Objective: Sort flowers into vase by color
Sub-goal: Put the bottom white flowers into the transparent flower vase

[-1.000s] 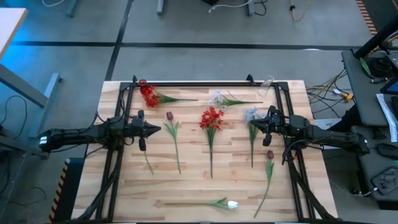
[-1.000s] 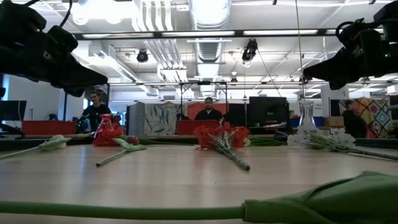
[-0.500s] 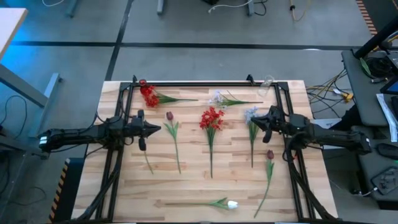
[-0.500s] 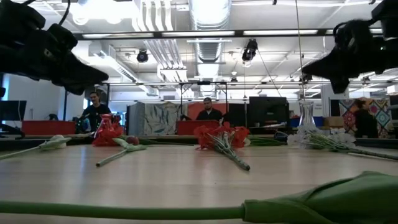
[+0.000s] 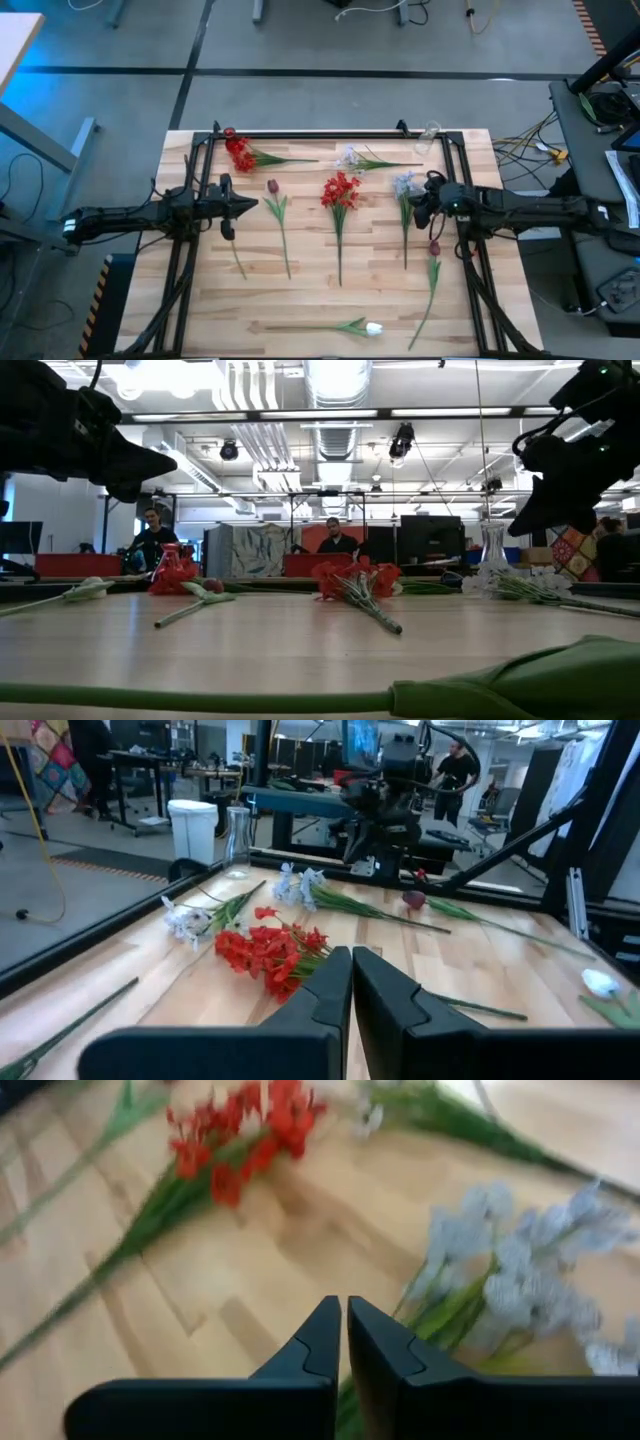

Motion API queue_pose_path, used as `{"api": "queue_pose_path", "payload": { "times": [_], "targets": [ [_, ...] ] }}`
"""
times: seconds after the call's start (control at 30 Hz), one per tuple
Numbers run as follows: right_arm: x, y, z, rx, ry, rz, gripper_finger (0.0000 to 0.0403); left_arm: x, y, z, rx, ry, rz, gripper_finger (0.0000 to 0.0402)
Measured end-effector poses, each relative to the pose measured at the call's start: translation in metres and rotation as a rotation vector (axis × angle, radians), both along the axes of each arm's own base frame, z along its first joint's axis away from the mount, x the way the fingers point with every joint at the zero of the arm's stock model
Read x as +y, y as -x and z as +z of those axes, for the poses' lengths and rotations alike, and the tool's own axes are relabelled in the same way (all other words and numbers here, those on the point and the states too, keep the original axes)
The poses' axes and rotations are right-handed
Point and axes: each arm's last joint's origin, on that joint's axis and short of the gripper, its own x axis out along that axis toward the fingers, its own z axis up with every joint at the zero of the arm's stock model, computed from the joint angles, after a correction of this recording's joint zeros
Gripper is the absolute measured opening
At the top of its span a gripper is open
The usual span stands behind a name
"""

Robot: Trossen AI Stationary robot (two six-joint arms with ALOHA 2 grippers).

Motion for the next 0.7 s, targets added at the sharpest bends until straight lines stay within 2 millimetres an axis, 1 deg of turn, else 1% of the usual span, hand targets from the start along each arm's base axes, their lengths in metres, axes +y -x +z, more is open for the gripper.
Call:
{"api": "queue_pose_path", "payload": {
  "times": [0.13,0.27,0.47,0.57,0.7],
  "targets": [
    [0.007,-0.010,0.003,0.047,-0.077,0.010,0.0058,0.000,0.000,0.000,-0.001,0.001,0.001,0.0000],
    [0.013,-0.019,0.002,0.153,-0.147,-0.026,0.0111,0.000,0.000,0.000,0.002,0.001,0.001,0.0000],
    [0.014,-0.035,-0.001,0.313,-0.286,-0.246,0.0190,0.000,-0.001,-0.002,0.025,-0.043,0.001,0.0000],
    [0.014,-0.045,-0.007,0.360,-0.328,-0.300,0.0217,0.000,-0.001,-0.002,0.032,-0.054,0.000,0.0000],
    [0.014,-0.059,-0.013,0.424,-0.344,-0.345,0.0235,0.000,-0.001,-0.002,0.035,-0.055,0.000,0.0000]
  ]
}}
